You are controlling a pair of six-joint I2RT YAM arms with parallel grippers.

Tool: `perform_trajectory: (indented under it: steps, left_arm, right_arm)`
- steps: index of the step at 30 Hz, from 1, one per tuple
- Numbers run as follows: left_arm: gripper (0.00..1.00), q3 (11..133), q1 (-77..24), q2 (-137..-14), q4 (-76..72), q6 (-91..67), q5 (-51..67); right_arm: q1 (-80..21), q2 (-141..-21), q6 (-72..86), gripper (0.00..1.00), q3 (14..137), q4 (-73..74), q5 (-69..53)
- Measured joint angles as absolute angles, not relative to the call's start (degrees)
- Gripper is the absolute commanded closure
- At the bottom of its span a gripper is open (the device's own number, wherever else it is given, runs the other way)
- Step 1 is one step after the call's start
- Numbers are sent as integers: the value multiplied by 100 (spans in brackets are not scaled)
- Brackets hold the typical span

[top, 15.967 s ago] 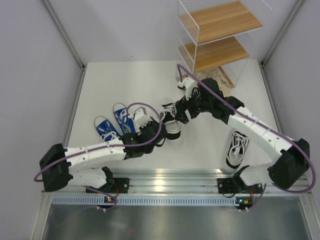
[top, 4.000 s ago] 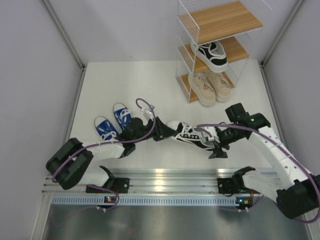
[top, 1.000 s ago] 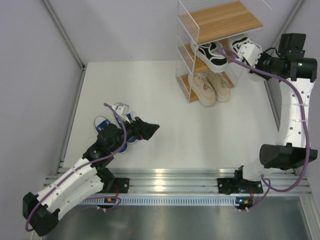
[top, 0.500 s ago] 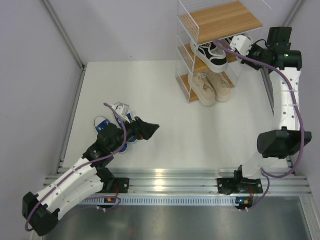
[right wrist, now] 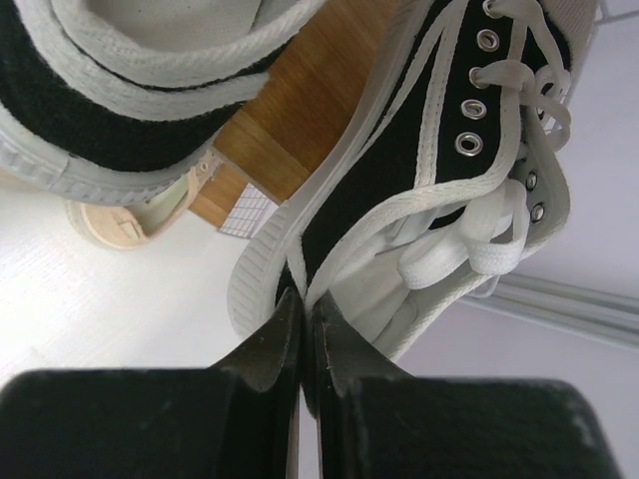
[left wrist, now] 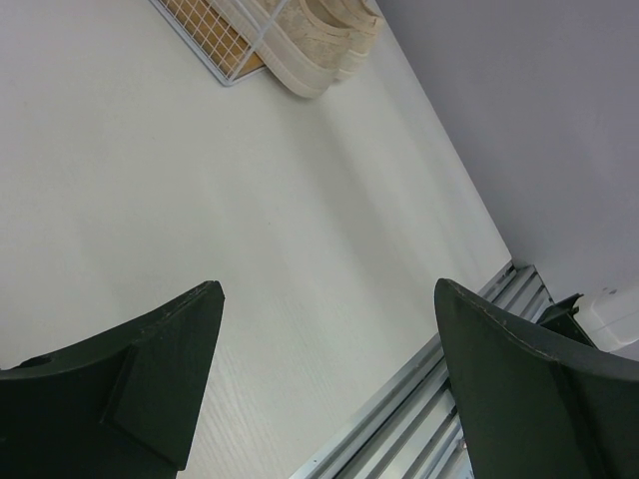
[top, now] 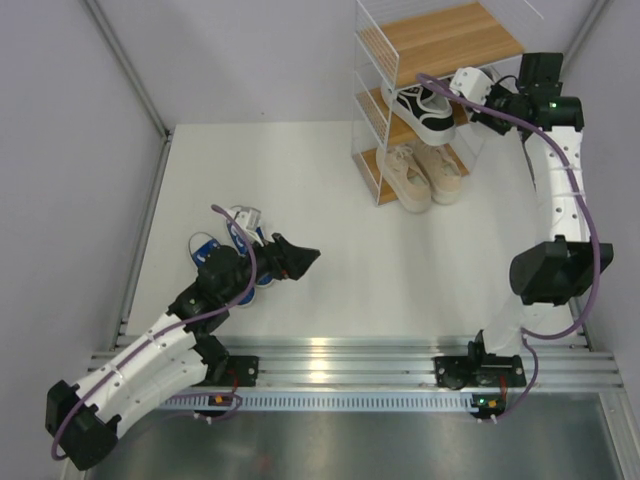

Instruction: Place and organize the shoes onto the shoe shelf

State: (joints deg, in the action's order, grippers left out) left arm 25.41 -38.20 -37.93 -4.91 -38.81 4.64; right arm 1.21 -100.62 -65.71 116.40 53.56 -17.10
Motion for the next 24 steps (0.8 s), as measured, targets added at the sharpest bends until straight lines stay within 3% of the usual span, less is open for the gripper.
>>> perform_trajectory:
  steps: [24]
  left_arm:
    - [8,2539,-3820,-3817,-508,-3894,484]
  right_arm:
    - [-290,-10116,-6528,98,11640,5225,-1828]
